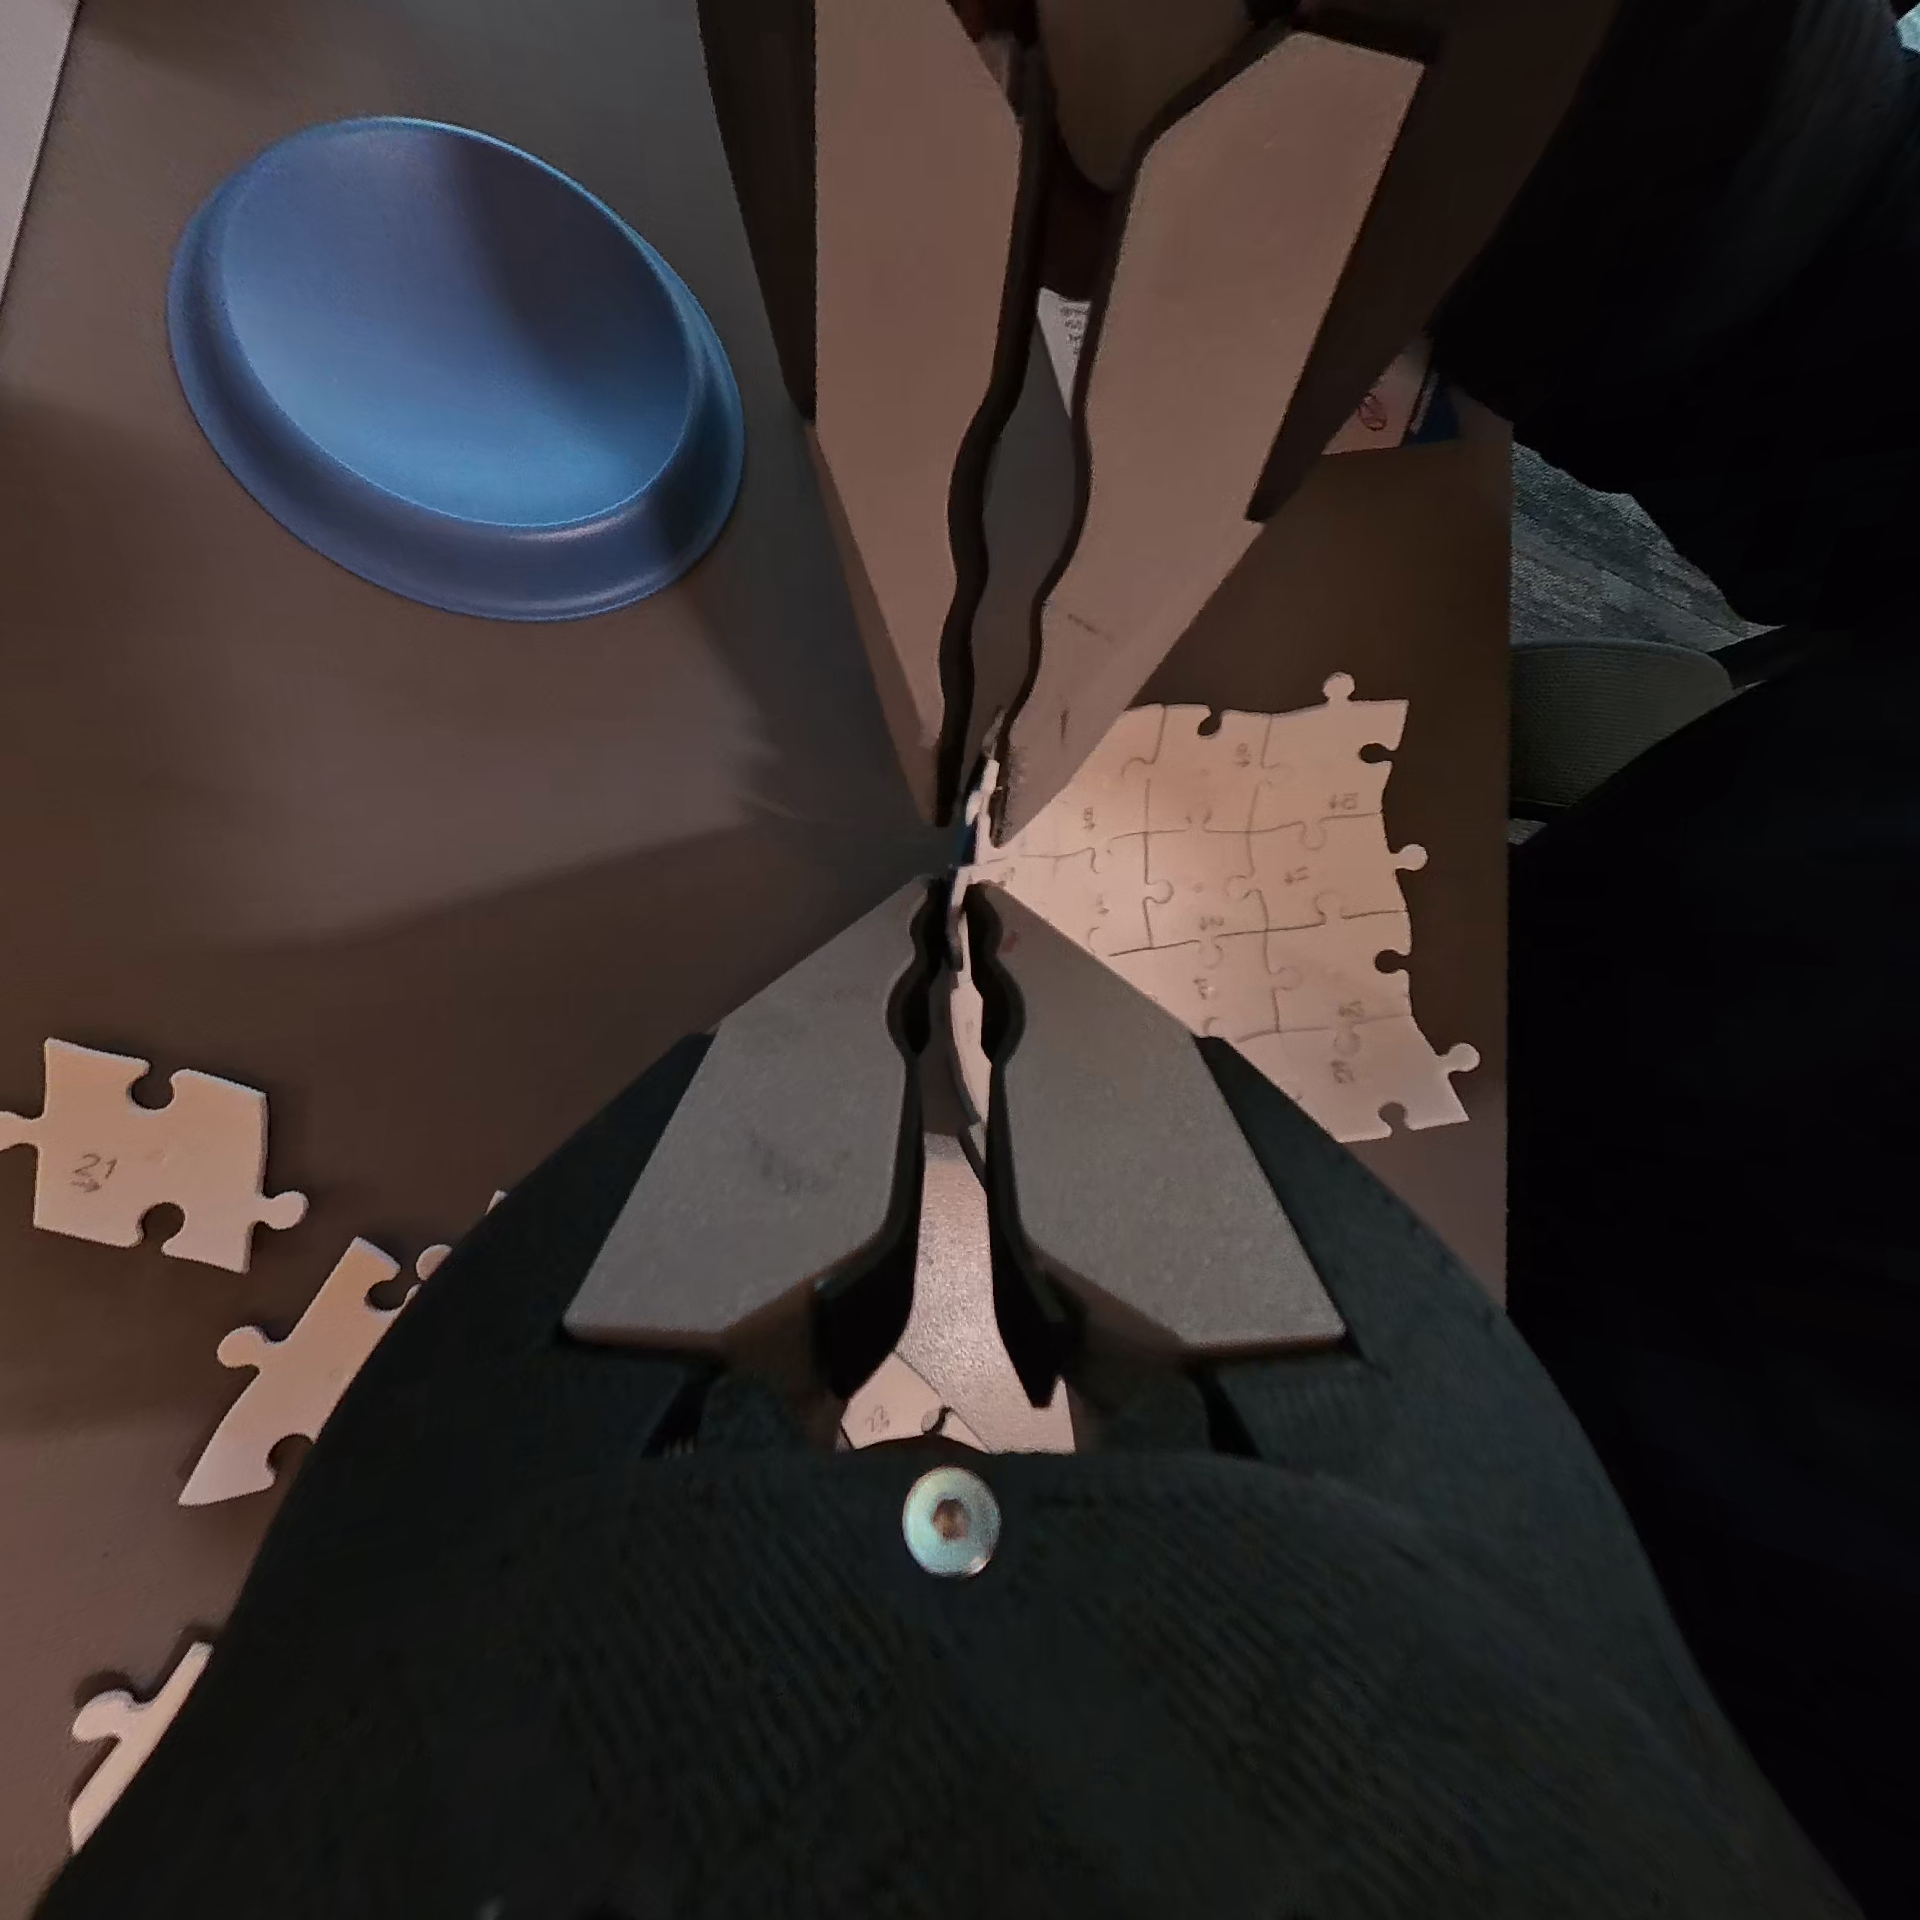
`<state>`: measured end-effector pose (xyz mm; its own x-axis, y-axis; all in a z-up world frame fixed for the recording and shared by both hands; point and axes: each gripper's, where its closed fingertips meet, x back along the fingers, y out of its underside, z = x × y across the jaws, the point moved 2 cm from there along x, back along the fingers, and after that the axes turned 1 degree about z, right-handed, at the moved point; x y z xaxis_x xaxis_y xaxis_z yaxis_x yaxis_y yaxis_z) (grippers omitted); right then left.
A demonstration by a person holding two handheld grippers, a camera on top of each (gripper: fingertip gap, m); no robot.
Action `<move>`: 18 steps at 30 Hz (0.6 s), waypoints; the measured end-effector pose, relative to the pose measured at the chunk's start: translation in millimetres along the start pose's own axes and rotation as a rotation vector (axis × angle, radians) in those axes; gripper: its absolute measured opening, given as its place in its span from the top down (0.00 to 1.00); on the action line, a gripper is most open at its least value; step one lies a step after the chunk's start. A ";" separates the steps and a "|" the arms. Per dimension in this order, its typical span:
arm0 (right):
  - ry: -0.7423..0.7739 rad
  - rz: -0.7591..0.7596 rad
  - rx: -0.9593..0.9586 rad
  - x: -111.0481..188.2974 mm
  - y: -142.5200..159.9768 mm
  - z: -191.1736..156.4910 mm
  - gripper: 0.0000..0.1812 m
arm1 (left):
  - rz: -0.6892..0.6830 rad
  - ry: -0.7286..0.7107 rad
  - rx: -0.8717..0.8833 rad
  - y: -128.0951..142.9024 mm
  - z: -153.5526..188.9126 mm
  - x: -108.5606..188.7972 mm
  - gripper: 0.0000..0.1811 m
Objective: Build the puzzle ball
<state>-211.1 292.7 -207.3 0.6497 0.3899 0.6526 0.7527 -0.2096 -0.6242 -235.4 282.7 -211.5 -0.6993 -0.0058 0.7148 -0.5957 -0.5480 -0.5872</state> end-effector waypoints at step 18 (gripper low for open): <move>0.033 -0.009 0.044 -4.5 -1.3 0.4 1.00 | -0.014 0.003 0.034 3.3 -1.6 0.9 0.99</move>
<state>-215.0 291.6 -209.6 0.6466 0.3617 0.6716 0.7536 -0.1662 -0.6360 -238.6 282.2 -213.3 -0.6919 0.0048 0.7220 -0.5920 -0.5762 -0.5635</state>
